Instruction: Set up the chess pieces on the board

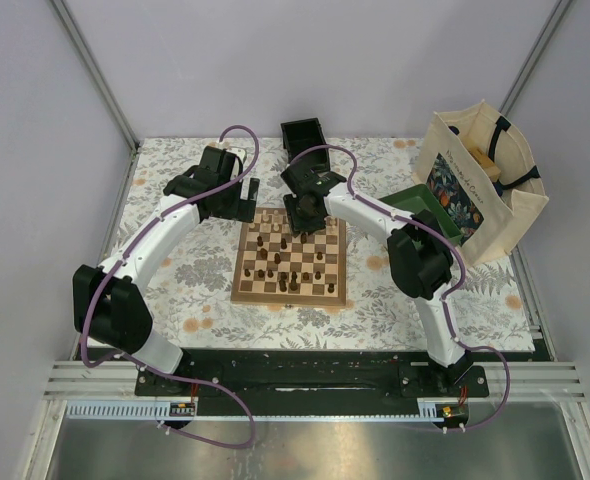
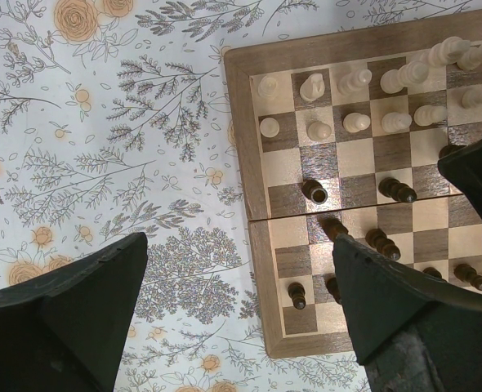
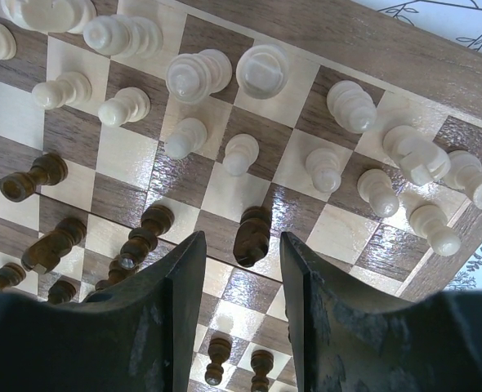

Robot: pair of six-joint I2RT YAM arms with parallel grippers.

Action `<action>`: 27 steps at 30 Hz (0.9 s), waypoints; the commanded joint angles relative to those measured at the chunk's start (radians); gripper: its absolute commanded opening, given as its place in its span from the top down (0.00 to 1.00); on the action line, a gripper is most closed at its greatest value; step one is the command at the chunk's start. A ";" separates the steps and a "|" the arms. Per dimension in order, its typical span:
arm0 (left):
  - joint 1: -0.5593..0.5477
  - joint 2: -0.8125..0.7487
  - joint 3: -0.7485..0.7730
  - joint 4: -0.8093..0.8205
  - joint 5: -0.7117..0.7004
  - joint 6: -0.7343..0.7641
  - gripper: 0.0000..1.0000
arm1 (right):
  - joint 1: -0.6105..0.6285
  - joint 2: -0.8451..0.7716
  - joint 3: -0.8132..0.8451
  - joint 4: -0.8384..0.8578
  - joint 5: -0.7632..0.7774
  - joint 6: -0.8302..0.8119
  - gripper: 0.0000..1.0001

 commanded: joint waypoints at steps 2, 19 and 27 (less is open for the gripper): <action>0.004 0.002 0.009 0.019 -0.003 -0.002 0.01 | -0.008 -0.009 0.039 -0.007 0.024 -0.016 0.50; 0.004 -0.004 0.013 0.019 0.016 -0.006 0.01 | -0.008 -0.011 0.036 -0.010 0.021 -0.024 0.50; 0.003 -0.006 0.010 0.017 0.011 -0.005 0.01 | -0.008 0.003 0.044 -0.010 0.021 -0.024 0.53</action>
